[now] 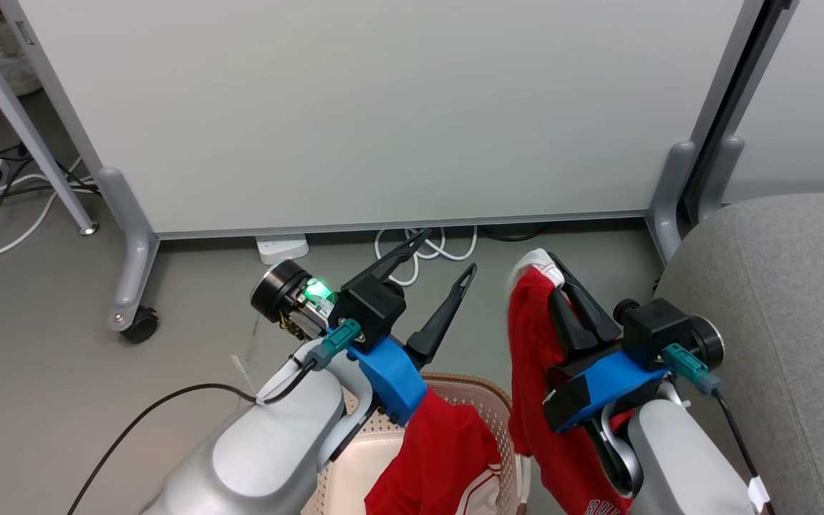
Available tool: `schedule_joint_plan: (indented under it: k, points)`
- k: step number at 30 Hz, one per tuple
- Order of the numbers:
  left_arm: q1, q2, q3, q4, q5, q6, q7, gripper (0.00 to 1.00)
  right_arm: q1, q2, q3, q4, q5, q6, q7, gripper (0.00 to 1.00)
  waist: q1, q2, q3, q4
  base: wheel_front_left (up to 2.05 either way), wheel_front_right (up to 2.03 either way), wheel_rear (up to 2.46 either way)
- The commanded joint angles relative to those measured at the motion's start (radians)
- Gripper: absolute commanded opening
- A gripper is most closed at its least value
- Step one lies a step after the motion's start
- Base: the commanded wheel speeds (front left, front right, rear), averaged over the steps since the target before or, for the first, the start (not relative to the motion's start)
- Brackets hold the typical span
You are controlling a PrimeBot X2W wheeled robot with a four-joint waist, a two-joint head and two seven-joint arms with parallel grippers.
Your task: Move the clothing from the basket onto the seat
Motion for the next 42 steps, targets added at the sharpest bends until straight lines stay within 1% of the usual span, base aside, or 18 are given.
schedule_joint_plan:
  k: [1,7,13,20,24,31,35,42]
  points:
    - [-0.008,0.006,0.001,-0.001,-0.002,0.008,-0.006,1.00,0.001,-0.002,-0.004,-0.005,0.003,-0.001,-0.005,0.00,0.0000,0.0000,0.003,-0.004,0.00,0.00,0.00]
    - [-0.009,0.012,-0.002,-0.007,-0.008,0.008,-0.005,1.00,-0.013,-0.002,-0.028,-0.018,-0.007,-0.001,-0.005,0.00,0.0000,0.0000,0.025,-0.036,0.00,0.00,0.00]
    - [-0.019,0.018,-0.004,-0.017,-0.010,0.007,-0.001,1.00,-0.031,-0.002,-0.049,-0.044,-0.017,-0.001,-0.005,0.00,0.0000,0.0000,0.062,-0.093,0.00,0.00,0.00]
    - [-0.035,0.022,-0.013,-0.029,-0.003,0.008,0.002,1.00,-0.044,-0.002,-0.080,-0.088,-0.031,-0.001,-0.005,0.00,0.0000,0.0000,0.117,-0.173,0.00,0.00,0.00]
    - [-0.044,0.022,-0.020,-0.035,0.000,0.001,0.003,1.00,-0.049,-0.002,-0.109,-0.121,-0.039,-0.001,-0.005,0.00,0.0000,0.0000,0.151,-0.219,0.00,0.00,0.00]
    - [-0.062,0.025,-0.032,-0.039,0.005,-0.002,0.005,1.00,-0.047,-0.001,-0.172,-0.169,-0.044,-0.001,-0.005,0.00,0.0000,0.0000,0.204,-0.310,0.00,0.00,0.00]
    - [-0.067,0.022,-0.049,-0.040,0.010,-0.011,0.008,1.00,-0.035,-0.001,-0.215,-0.191,-0.049,-0.001,-0.005,0.00,0.0000,0.0000,0.230,-0.359,0.00,0.00,0.00]
    - [-0.082,0.026,-0.069,-0.042,0.019,-0.019,0.018,1.00,-0.018,-0.001,-0.276,-0.224,-0.035,-0.001,-0.005,0.00,0.0000,0.0000,0.274,-0.447,0.00,0.00,0.00]
